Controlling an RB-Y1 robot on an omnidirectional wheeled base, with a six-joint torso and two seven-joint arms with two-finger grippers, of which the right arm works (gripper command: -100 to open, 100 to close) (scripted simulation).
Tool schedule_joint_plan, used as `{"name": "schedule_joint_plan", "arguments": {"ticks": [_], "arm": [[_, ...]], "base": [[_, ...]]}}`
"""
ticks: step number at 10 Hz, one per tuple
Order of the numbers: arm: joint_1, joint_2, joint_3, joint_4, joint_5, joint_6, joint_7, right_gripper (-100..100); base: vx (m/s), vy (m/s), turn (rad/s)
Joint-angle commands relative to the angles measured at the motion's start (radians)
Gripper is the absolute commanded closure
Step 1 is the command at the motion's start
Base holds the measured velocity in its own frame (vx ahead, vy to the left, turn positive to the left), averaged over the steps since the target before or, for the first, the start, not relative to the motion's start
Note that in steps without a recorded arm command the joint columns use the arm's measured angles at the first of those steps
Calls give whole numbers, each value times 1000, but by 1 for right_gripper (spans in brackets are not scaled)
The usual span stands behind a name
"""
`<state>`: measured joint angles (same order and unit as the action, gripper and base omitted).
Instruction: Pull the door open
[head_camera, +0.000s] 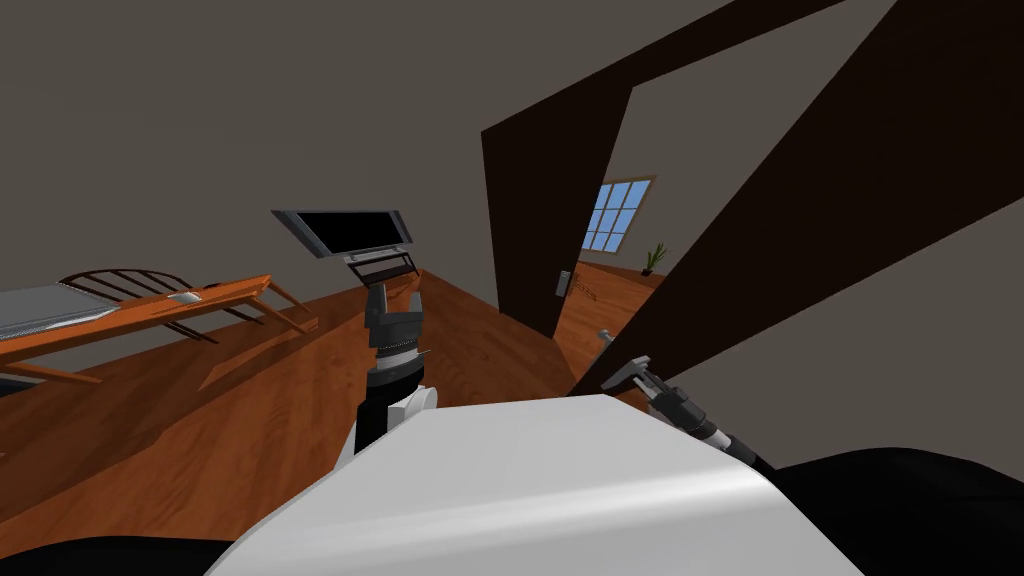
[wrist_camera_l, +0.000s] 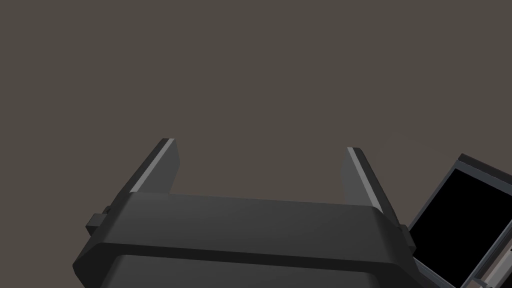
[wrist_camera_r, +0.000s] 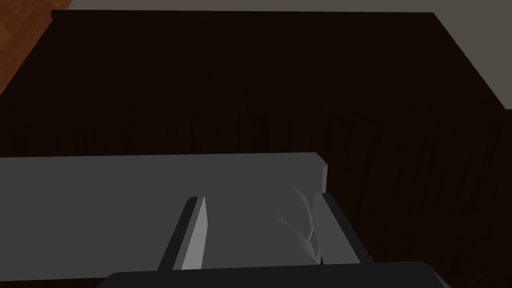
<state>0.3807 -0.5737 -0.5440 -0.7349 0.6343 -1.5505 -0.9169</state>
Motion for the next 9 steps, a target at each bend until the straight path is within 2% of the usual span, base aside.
{"name": "schedule_joint_plan", "arguments": {"ticks": [1,5,7,9], "arm": [[4,6,-5,21,18,-32,1,100],[3,-2,-42,74,51,-101,4,100],[8,-10,-62,102,67,-139,6,100],[14,-17,-74,118,76,-161,7,100]], "base": [[-54,-6,67],[-70,-38,50],[-132,-79,33],[-137,-116,-19]]}}
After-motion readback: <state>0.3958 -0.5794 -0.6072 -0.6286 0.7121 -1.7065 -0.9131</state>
